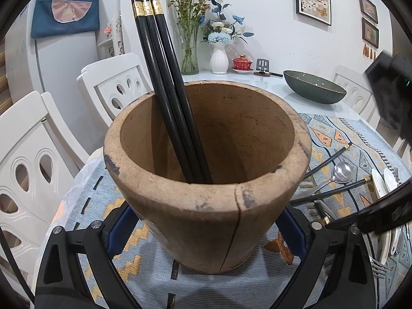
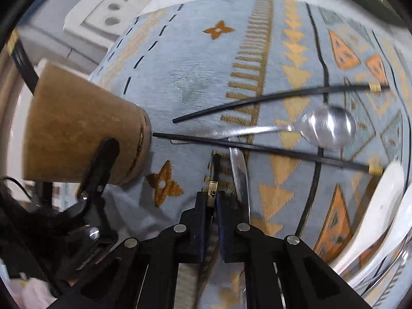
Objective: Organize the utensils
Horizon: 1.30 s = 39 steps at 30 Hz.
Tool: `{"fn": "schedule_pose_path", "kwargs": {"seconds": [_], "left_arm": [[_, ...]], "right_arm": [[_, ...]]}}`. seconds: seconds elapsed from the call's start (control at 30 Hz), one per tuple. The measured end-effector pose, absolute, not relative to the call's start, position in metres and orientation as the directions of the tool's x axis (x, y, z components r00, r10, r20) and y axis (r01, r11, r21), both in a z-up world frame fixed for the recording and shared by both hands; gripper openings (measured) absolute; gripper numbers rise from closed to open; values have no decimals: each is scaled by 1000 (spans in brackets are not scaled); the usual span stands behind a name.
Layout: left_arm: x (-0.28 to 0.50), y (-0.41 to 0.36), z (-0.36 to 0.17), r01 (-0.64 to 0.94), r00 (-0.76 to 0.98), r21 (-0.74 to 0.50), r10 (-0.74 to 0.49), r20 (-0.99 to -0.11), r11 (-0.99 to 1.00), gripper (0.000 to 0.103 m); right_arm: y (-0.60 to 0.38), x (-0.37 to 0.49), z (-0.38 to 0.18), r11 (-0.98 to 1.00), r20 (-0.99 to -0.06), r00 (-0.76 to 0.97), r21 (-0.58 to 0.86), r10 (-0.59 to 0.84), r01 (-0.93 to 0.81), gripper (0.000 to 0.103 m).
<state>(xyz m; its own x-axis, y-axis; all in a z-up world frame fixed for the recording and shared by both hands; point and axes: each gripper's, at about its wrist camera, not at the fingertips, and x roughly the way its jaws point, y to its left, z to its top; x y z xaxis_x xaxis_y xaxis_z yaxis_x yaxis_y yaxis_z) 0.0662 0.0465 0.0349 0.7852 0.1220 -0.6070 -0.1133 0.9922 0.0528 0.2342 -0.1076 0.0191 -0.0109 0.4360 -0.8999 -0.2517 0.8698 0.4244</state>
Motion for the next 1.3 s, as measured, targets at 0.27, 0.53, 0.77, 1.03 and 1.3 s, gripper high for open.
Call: {"fn": "schedule_pose_path", "kwargs": {"seconds": [0.27, 0.53, 0.77, 1.03, 1.3], "left_arm": [[68, 50, 35, -113, 785, 52, 121, -608, 992, 98], [68, 51, 36, -112, 784, 51, 120, -609, 992, 98], [72, 54, 35, -111, 777, 49, 118, -618, 993, 98], [74, 57, 34, -107, 773, 36, 106, -626, 994, 98], [73, 57, 34, -108, 773, 37, 107, -626, 994, 98]], "right_arm": [[-139, 259, 25, 837, -841, 33, 533, 540, -128, 7], [-132, 258, 0, 866, -873, 22, 480, 487, -141, 6], [-119, 261, -2, 858, -862, 57, 491, 504, -154, 6], [-124, 256, -1, 859, -859, 75, 494, 506, -138, 6], [-126, 254, -1, 858, -856, 84, 498, 510, -128, 6]]}}
